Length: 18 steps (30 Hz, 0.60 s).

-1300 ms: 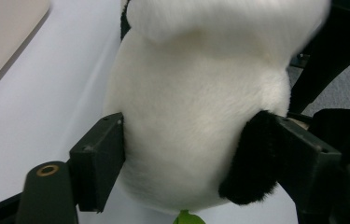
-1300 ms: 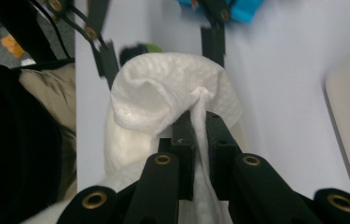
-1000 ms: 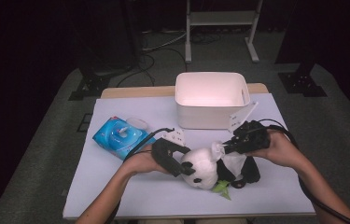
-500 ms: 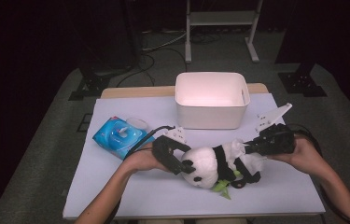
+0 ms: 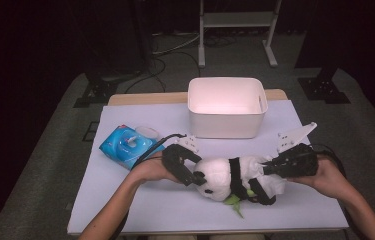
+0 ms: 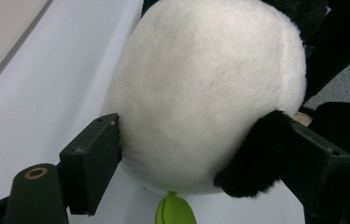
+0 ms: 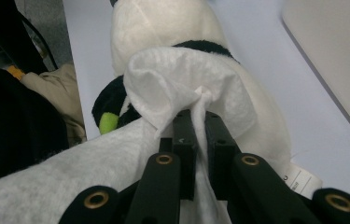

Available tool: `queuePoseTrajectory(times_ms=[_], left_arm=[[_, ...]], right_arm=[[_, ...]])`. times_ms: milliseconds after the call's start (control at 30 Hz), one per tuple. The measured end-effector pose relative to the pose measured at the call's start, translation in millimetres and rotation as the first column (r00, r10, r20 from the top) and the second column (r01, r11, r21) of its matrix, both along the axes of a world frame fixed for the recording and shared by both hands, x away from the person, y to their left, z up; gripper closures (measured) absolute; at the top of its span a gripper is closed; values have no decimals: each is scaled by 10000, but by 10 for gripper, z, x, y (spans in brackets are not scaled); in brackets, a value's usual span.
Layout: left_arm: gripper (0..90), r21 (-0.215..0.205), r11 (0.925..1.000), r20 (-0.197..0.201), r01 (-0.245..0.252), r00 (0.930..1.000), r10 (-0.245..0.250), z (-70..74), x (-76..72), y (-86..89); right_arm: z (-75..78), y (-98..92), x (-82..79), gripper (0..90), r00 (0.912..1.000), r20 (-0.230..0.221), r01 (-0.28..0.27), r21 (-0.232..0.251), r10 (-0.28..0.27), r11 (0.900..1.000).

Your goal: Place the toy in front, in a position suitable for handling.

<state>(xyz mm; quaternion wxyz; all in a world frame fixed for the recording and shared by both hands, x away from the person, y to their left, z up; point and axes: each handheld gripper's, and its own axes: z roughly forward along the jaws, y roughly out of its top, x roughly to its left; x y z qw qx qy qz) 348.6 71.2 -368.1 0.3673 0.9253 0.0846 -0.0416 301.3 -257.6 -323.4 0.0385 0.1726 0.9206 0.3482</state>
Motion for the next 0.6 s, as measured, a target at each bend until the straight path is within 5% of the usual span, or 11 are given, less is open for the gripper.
queuePoseTrajectory(times_ms=[267, 600], left_arm=[[112, -116, 9998, -229, 152, 9996, -155, 51, -68, -61], [168, -96, 9995, -157, 287, 9995, -289, 8, -92, -138]], right_arm=[[-8, 54, -82, 844, 9988, -173, -468, 73, 469, 9989], [59, 138, -103, 843, 9974, 93, -709, -185, 710, 9973]])
